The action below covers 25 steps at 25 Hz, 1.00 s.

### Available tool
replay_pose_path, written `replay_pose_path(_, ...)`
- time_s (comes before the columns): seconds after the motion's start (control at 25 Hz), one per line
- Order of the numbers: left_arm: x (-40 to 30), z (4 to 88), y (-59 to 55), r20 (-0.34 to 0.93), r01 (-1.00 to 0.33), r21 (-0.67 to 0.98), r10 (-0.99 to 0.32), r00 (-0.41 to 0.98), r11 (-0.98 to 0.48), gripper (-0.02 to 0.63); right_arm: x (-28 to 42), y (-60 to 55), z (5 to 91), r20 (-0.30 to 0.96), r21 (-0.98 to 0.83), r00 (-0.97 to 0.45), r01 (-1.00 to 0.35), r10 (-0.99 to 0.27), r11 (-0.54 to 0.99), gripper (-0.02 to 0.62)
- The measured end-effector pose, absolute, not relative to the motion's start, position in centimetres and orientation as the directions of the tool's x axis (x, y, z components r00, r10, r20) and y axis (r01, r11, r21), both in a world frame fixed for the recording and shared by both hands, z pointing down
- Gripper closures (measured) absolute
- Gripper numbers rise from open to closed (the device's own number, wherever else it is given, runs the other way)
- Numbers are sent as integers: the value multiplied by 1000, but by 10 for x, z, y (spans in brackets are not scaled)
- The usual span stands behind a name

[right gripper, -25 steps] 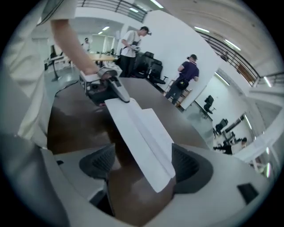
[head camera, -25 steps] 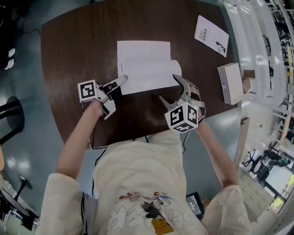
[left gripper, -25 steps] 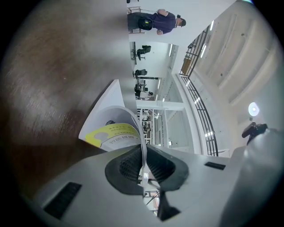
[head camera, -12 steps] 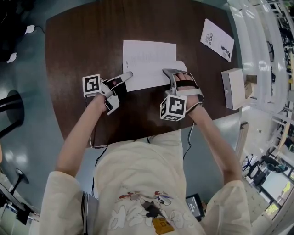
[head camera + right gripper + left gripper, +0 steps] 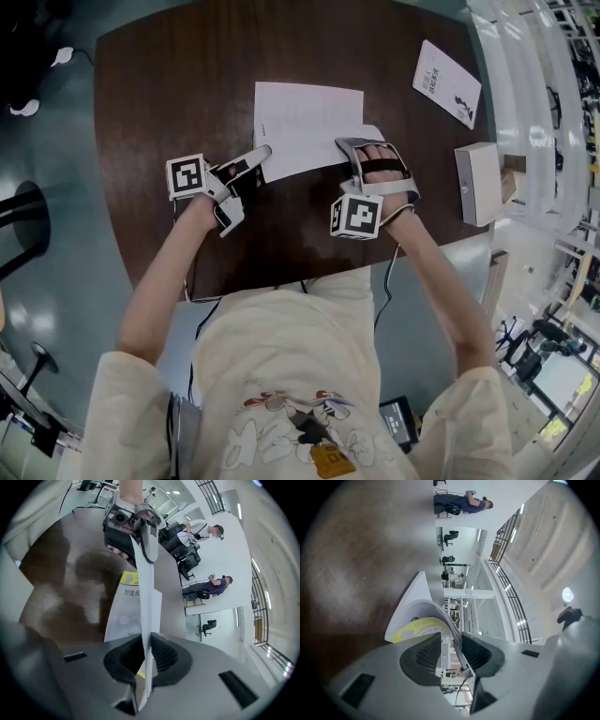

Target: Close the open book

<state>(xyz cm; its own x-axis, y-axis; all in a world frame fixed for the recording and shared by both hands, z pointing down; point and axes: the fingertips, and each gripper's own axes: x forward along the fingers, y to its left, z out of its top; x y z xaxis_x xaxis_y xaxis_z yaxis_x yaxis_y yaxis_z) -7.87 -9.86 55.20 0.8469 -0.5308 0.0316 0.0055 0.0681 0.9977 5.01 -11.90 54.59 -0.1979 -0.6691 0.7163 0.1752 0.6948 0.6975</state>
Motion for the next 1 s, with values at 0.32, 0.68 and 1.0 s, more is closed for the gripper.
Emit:
replay_pose_path(0.32, -101, 542, -80, 212, -319, 937, -492, 844, -145, 463, 48, -130, 545, 723, 688, -207, 136, -659, 712, 571)
replay_pose_path(0.68, -89, 565, -54, 511, -666, 674, -450, 733, -320, 465, 47, -143, 549, 737, 671, -196, 94, -647, 735, 571)
replay_pose_path(1.0, -76, 568, -85, 617, -807, 390, -525, 586, -443, 556, 43, -161, 556, 748, 654, -182, 37, -638, 756, 569)
